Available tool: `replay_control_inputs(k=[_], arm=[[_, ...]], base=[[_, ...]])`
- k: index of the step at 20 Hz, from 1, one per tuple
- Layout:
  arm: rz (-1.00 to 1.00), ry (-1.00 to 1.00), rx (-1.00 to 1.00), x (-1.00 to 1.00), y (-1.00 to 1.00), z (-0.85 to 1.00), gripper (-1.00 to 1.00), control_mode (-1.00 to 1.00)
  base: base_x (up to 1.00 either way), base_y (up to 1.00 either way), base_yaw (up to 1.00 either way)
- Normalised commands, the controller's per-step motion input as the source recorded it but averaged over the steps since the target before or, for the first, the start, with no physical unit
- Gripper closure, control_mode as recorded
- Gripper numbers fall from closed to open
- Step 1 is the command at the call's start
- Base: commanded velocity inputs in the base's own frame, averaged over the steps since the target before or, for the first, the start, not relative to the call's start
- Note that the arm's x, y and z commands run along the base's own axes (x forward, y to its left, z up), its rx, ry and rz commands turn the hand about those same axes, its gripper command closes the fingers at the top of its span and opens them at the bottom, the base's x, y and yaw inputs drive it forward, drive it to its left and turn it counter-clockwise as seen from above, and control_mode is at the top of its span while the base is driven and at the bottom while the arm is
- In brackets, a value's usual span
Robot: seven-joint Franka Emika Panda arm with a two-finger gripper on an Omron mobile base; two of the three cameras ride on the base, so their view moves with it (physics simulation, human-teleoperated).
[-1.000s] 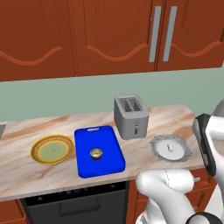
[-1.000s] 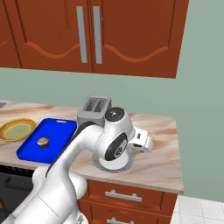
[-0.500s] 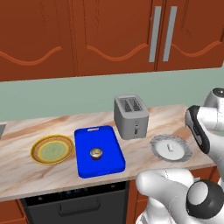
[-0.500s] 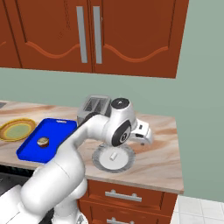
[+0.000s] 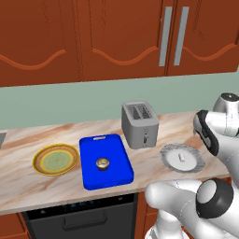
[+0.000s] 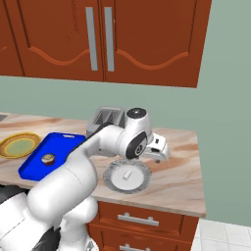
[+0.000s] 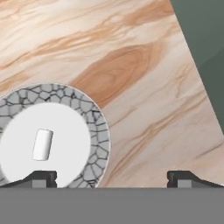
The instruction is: Move the dessert items from the plates to the tray.
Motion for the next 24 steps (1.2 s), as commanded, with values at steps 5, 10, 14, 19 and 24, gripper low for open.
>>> replay_control_inputs(k=[5, 10, 14, 19, 24], arm=[[0.00, 0.00, 0.00, 0.06, 0.28, -0.34, -1.00, -1.00], [0.00, 0.00, 0.00, 0.22, 0.22, -0.09, -1.00, -1.00], [0.00, 0.01, 0.00, 0.16, 0.16, -0.02, -1.00, -1.00], [0.00, 0.04, 0.02, 0.03, 0.35, -0.14, -1.00, -1.00], [0.00, 0.04, 0.07, -0.06, 0.14, -0.18, -1.00, -1.00]], base=[[0.00, 0.00, 0.00], [0.00, 0.00, 0.00], [0.00, 0.00, 0.00], [0.00, 0.00, 0.00], [0.00, 0.00, 0.00]])
